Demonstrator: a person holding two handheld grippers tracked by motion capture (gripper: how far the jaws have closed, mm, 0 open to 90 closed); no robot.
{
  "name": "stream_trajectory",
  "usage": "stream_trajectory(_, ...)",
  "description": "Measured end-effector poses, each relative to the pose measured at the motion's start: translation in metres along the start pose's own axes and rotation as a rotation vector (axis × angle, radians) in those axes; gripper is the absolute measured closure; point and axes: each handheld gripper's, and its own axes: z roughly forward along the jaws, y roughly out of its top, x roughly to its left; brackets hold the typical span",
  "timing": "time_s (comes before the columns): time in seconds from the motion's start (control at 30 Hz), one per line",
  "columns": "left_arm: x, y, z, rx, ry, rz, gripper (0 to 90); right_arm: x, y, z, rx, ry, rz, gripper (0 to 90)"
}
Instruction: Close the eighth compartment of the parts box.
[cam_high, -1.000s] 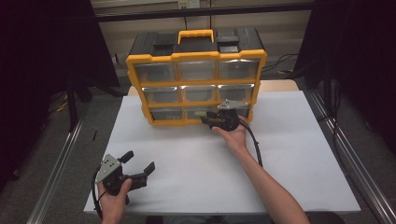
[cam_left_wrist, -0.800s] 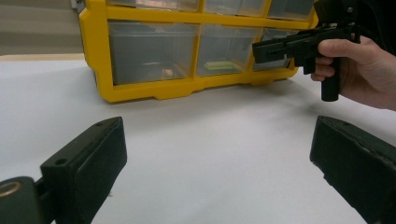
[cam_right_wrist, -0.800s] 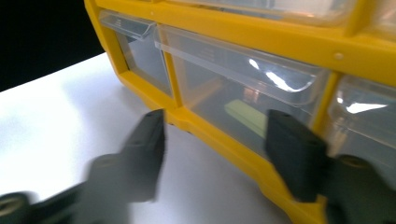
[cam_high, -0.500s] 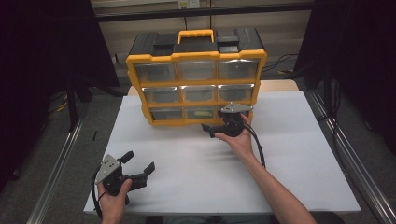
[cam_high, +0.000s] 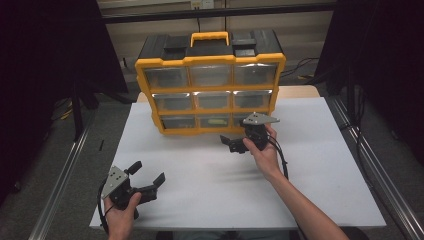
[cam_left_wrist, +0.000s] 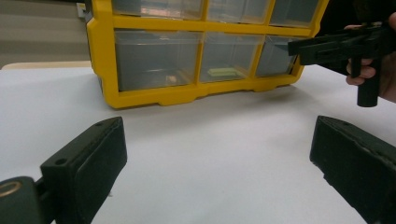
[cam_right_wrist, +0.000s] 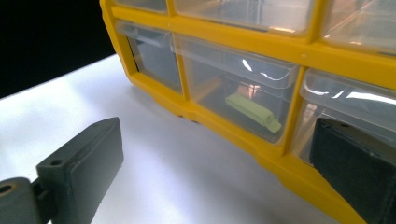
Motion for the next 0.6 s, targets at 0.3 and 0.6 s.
stream_trajectory(0.3, 0.000, -0.001, 0.001, 0.008, 0.006, -0.008, 4.1, -0.004, -0.005, -0.023, -0.032, -0.038, 0.005, 2.2)
stream_trajectory(0.6, 0.000, -0.002, 0.001, 0.012, 0.003, -0.008, 4.1, -0.011, -0.015, -0.047, -0.047, -0.068, 0.008, 2.4)
